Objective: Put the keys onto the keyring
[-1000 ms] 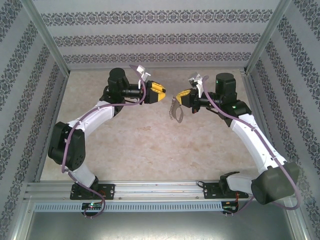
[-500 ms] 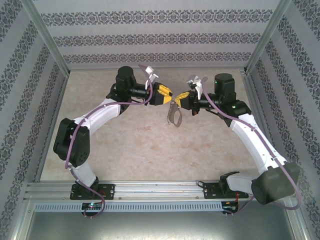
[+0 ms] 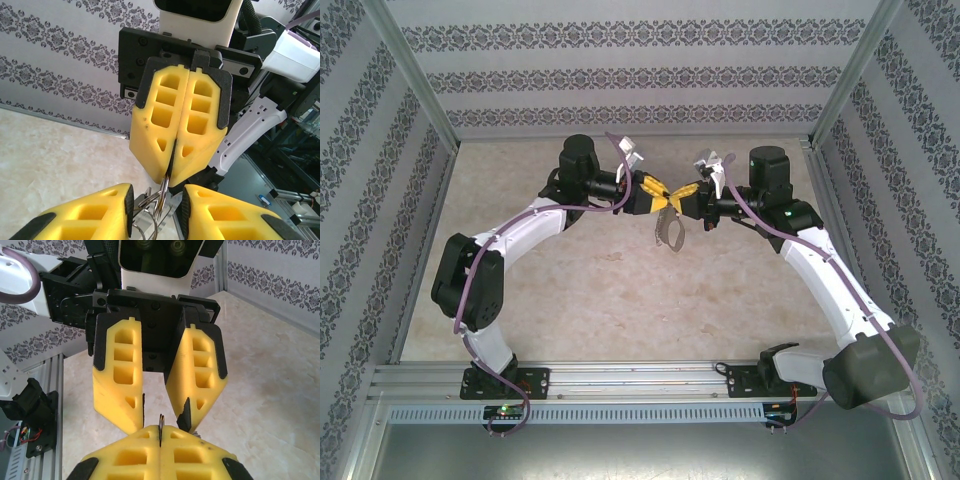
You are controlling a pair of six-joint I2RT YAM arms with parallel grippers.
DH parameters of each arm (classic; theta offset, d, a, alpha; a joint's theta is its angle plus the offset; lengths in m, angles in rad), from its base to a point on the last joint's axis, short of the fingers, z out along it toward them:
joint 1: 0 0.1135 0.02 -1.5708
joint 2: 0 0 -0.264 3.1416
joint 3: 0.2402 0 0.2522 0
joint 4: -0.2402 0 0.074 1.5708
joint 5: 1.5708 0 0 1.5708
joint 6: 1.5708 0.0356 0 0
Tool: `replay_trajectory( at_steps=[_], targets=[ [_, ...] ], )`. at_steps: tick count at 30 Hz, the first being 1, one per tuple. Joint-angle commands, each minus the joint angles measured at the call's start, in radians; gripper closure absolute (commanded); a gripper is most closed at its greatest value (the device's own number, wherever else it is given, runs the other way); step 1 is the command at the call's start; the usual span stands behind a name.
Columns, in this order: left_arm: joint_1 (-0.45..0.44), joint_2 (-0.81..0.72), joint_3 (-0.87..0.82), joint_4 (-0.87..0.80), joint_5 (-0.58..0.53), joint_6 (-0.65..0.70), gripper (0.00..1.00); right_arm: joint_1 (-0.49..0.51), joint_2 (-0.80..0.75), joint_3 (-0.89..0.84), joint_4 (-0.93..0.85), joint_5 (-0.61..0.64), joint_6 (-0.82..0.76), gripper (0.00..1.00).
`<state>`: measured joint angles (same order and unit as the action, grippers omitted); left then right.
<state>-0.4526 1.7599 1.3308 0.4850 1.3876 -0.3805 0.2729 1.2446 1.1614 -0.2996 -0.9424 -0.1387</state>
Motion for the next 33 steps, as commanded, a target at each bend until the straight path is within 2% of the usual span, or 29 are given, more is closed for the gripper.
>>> replay_trajectory(
  at_steps=[1,8,11,12,13,14,15,18,22,24,31,33],
  targets=[
    [-0.012,0.007,0.020,0.023,0.031,0.005,0.71,0.011,0.006,0.031,0.019,-0.006,-0.024,1.00],
    [-0.021,0.012,0.013,0.099,0.029,-0.039,0.99,0.012,0.008,0.031,0.031,-0.012,-0.015,1.00],
    [-0.021,0.011,-0.004,0.164,0.013,-0.063,1.00,0.012,0.004,0.026,0.058,-0.012,0.017,1.00],
    [-0.022,0.007,-0.016,0.198,-0.002,-0.074,1.00,0.008,0.000,0.016,0.081,0.016,0.050,0.94],
    [-0.023,-0.001,-0.033,0.228,-0.029,-0.077,1.00,-0.002,-0.009,-0.005,0.128,0.036,0.091,0.72],
    [-0.021,-0.011,-0.051,0.247,-0.064,-0.068,1.00,-0.011,-0.018,-0.027,0.174,0.057,0.136,0.65],
    [-0.022,-0.021,-0.069,0.259,-0.091,-0.051,1.00,-0.020,-0.030,-0.058,0.214,0.088,0.178,0.65],
    [-0.023,-0.056,-0.105,0.260,-0.161,-0.004,1.00,-0.039,-0.058,-0.132,0.287,0.191,0.260,0.65],
    [-0.022,-0.095,-0.145,0.266,-0.246,0.030,1.00,-0.035,-0.080,-0.203,0.283,0.328,0.314,0.76],
    [-0.021,-0.114,-0.170,0.286,-0.295,0.045,1.00,-0.018,-0.099,-0.245,0.302,0.340,0.342,0.79],
    [-0.022,-0.120,-0.211,0.381,-0.374,0.016,1.00,0.179,-0.069,-0.261,0.341,0.374,0.359,0.84],
    [-0.021,-0.123,-0.222,0.395,-0.388,0.017,1.00,0.202,-0.063,-0.253,0.340,0.388,0.355,0.83]
  ],
)
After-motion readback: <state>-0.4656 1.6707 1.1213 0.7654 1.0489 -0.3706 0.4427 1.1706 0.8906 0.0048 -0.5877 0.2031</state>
